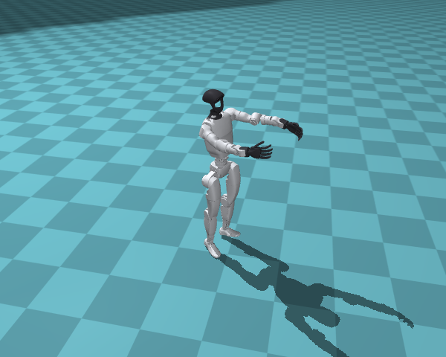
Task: In place motions
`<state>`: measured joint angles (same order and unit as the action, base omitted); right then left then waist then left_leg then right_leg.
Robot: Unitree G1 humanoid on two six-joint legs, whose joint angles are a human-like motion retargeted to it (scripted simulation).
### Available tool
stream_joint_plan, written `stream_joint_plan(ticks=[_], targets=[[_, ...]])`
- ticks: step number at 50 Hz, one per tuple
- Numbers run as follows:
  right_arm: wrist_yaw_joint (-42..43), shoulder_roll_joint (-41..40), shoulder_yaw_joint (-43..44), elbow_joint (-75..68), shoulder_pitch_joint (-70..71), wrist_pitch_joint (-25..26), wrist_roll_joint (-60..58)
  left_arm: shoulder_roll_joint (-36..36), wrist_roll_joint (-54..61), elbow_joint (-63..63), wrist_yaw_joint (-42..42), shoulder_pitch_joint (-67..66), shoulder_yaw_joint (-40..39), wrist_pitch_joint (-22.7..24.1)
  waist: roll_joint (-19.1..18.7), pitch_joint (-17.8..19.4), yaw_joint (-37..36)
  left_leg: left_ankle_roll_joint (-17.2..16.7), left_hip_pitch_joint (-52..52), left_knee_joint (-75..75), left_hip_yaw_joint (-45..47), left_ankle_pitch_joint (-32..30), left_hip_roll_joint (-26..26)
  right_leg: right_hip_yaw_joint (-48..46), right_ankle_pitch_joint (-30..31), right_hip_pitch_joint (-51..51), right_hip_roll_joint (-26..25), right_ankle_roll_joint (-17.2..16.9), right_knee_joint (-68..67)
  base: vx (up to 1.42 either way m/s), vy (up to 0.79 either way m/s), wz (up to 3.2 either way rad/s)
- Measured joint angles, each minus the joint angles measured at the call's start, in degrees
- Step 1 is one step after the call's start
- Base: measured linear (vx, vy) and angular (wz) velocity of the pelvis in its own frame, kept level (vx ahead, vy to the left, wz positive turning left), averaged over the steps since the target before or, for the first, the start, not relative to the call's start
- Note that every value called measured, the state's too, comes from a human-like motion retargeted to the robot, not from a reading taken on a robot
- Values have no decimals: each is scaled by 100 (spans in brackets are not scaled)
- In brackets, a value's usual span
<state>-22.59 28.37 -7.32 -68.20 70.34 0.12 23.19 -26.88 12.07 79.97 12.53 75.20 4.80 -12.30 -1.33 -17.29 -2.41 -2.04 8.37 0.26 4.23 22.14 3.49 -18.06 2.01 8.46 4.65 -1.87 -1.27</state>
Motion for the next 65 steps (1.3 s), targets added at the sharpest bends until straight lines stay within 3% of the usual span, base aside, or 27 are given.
stream_joint_plan(ticks=[5,10,14,17,20,26,37,40,44,50,55,60,62,65], targets=[[674,1619,-2177,780,2117,-520,-415,-836,777,-1203,-274,1438,939,780,-1,-245,-30,-3,286,2,-58,24,35,-19,-53,248,40,-29,-4,5,8,14],[3164,2654,-4072,1180,4455,-777,-1027,-1938,644,-1983,-1248,2878,1783,1349,-90,-394,-169,-23,665,10,-11,53,25,47,-74,637,68,-52,-22,-4,16,0],[4815,2993,-4371,1953,5433,-1474,-90,-2212,1099,-2581,-2276,3604,1782,2157,-77,-490,-339,-51,905,-1,60,60,23,119,-73,914,111,-67,-34,-7,11,-6],[5092,3109,-4366,2582,5863,-2202,663,-2353,1548,-2923,-2680,3919,1707,3060,-85,-605,-411,-71,1093,-9,94,64,31,158,-68,1126,142,-74,-36,-8,10,0],[5382,3164,-4471,2943,6211,-2346,837,-2543,1731,-2929,-3158,4132,1784,3528,-117,-755,-428,-71,1248,-27,94,58,47,140,-70,1277,162,-79,-24,-4,8,8],[6060,3380,-5090,2995,6789,-1892,-64,-2505,1848,-2865,-2821,4075,1771,3351,-208,-722,-370,-51,1171,-17,-12,58,57,44,-110,1135,150,-93,-7,-1,2,4],[5476,3063,-4617,2560,5613,-2091,354,-2370,1370,-2312,-2683,3307,1725,3246,-192,-718,-441,-14,890,-26,41,106,32,85,-128,903,57,-68,-3,2,-2,-4],[5300,2974,-4284,2515,4864,-2072,305,-2225,1111,-2214,-2618,2791,1586,3168,-181,-775,-453,-12,860,-24,38,98,35,70,-119,868,57,-63,-1,7,-5,-1],[4876,2818,-3636,2506,3466,-2035,-154,-2065,-79,-2178,-2574,1754,1485,3116,-191,-759,-479,-3,717,-23,33,89,44,67,-106,729,56,-54,-2,3,-5,-3],[3808,1926,-1651,2532,195,-1706,-1360,-1291,-2065,-1803,-1983,-260,1205,2664,-135,-447,-306,40,183,-35,-52,66,105,-10,-88,188,59,-29,11,4,-14,3],[2117,99,-41,1565,-2292,-1202,-2145,-229,-2436,-928,-1231,-2349,703,1768,-21,44,-2,70,-322,-31,-89,54,172,-61,-77,-315,86,-2,8,-1,-13,-2],[355,-963,478,-661,-4094,-1091,-2710,614,-3197,444,844,-4147,578,172,124,422,138,77,-480,-47,-112,72,248,-77,-86,-482,134,-2,28,-8,-1,3],[217,-1092,393,-1492,-4815,-986,-3462,822,-4001,796,1633,-4898,526,-345,147,594,175,78,-506,-50,-132,86,268,-84,-95,-511,151,-10,26,-4,2,5],[1259,-1422,638,-2393,-5995,-198,-4282,1376,-4520,1361,1531,-5920,316,-824,165,852,163,80,-521,-51,-173,98,275,-108,-108,-553,154,-26,34,1,10,11]])
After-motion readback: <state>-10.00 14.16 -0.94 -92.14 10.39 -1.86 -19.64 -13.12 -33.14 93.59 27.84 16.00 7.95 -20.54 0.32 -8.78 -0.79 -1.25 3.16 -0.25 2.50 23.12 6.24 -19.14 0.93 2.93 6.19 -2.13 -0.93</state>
